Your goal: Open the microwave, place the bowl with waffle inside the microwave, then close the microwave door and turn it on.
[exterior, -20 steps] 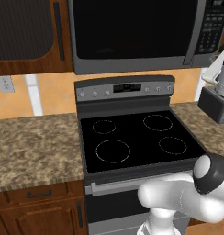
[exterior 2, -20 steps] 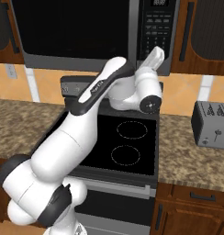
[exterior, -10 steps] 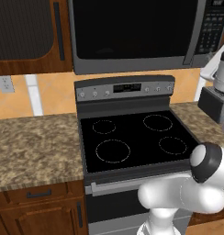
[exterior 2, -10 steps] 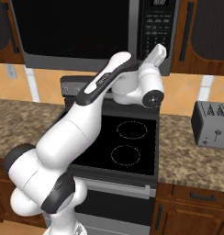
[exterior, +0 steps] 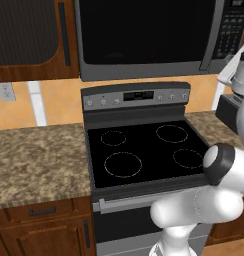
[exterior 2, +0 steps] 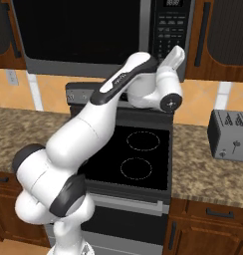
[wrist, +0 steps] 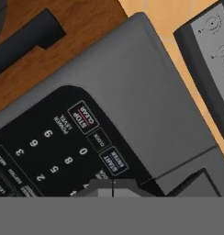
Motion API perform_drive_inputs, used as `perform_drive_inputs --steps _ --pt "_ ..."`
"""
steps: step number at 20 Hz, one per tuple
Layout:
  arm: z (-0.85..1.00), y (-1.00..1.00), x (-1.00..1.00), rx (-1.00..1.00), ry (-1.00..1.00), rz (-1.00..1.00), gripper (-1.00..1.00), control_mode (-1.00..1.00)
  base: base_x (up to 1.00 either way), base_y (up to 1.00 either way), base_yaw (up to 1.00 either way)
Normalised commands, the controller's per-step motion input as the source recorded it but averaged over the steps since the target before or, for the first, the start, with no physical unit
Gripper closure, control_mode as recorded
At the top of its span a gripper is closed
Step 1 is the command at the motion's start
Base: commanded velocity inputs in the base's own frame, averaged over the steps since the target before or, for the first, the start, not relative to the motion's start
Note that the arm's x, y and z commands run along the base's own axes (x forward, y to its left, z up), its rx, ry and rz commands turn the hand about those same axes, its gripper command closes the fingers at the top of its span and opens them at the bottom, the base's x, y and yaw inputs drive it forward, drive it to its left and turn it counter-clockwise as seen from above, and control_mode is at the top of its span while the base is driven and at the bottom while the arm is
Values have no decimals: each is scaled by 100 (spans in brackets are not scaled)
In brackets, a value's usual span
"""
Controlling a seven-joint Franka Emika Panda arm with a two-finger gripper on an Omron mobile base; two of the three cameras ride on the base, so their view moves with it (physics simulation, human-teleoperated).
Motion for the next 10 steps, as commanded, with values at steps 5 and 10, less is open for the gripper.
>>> perform_drive_inputs --steps 5,10 --pt "0 0 27 0 0 0 100 -100 0 0 0" --pt "0 0 39 0 0 1 100 -100 0 0 0"
